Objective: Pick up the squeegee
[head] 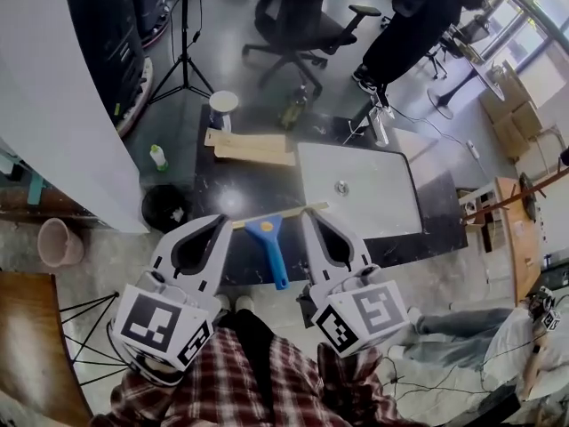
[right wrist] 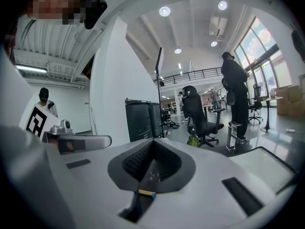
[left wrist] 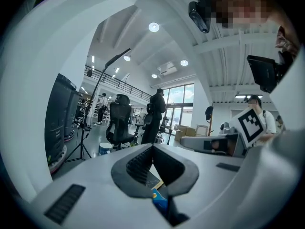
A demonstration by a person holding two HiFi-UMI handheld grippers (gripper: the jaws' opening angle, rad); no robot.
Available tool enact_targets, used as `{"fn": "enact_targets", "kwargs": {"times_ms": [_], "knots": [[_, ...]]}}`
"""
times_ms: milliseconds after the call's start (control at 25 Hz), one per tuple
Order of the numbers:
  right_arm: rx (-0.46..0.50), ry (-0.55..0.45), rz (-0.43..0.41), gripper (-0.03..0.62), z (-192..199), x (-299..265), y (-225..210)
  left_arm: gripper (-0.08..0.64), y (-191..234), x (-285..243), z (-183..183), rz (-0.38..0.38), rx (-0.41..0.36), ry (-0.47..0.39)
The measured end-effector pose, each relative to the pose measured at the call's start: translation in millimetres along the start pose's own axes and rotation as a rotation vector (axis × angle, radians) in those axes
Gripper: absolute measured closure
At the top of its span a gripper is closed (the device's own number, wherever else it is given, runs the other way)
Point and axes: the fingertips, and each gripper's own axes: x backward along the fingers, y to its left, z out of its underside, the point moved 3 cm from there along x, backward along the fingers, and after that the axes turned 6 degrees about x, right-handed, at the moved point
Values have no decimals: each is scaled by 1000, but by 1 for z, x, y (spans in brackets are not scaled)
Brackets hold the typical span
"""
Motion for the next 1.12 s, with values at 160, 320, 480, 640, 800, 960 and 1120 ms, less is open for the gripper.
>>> {"fn": "enact_targets", "kwargs": {"times_ms": [160,320,480,640,800,960,1120], "knots": [[4,71,-20,581,13,-10,-4,551,8,-5,3,-17,18,7],[-15,210,-96,578,38,-18,-3,551,10,-10,12,-27,30,20],[-33,345,-179,468,66,-19,-1,551,10,-14,17,-36,42,26],[36,467,-223,392,94,-20,1,551,11,-17,21,-49,54,26],[73,568,-254,348,124,-21,2,551,11,-20,25,-60,66,25],[39,663,-278,348,160,-24,1,551,15,-21,31,-76,78,30],[4,739,-285,348,189,-29,1,551,19,-19,38,-96,97,38]]}}
